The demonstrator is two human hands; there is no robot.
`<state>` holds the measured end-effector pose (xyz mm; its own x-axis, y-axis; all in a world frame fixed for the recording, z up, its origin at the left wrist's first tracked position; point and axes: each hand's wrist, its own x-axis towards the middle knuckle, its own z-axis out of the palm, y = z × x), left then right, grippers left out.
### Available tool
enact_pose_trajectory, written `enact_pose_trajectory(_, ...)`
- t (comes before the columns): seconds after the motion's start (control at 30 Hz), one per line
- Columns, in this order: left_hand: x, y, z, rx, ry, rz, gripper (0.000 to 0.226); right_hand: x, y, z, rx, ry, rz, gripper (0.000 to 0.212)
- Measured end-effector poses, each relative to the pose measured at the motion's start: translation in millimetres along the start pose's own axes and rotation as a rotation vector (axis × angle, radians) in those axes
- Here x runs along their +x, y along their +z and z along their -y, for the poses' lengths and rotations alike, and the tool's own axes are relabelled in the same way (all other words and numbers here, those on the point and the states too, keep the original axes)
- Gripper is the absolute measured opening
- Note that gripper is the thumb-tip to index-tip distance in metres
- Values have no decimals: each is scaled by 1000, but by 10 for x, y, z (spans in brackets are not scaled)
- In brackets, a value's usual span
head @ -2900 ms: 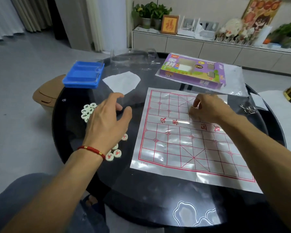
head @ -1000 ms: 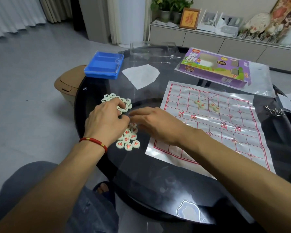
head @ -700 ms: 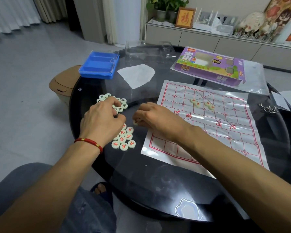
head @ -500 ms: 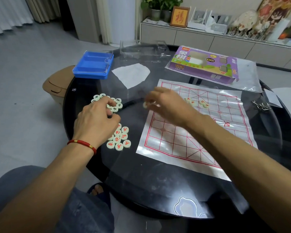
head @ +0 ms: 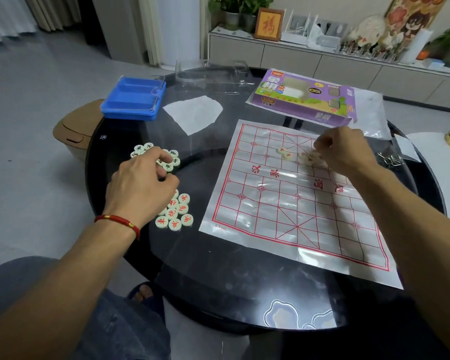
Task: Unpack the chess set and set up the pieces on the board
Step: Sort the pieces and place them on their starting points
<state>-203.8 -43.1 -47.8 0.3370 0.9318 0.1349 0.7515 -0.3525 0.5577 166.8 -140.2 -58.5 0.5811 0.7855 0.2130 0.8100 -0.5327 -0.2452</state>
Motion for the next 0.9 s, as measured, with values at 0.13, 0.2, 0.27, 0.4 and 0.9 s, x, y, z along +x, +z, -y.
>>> enact_pose_trajectory(0.13,-1,-16,11,6,-12,17,25,-222,-67,571,63,-319,-5,20)
enact_pose_trajectory(0.2,3,-33,18,22,-33,45,28,-450,-56,964,133,-515,103,20)
enact_pose_trajectory(0.27,17,-47,42,45,-58,88,39,-713,-6,1304,188,-657,195,23)
enact_pose_trajectory(0.4,39,-50,100,75,-66,140,55,-1025,180,1719,240,-799,269,32)
enact_pose_trajectory(0.9,-3,-10,84,41,-13,125,50,-931,398,1848,209,-871,278,18)
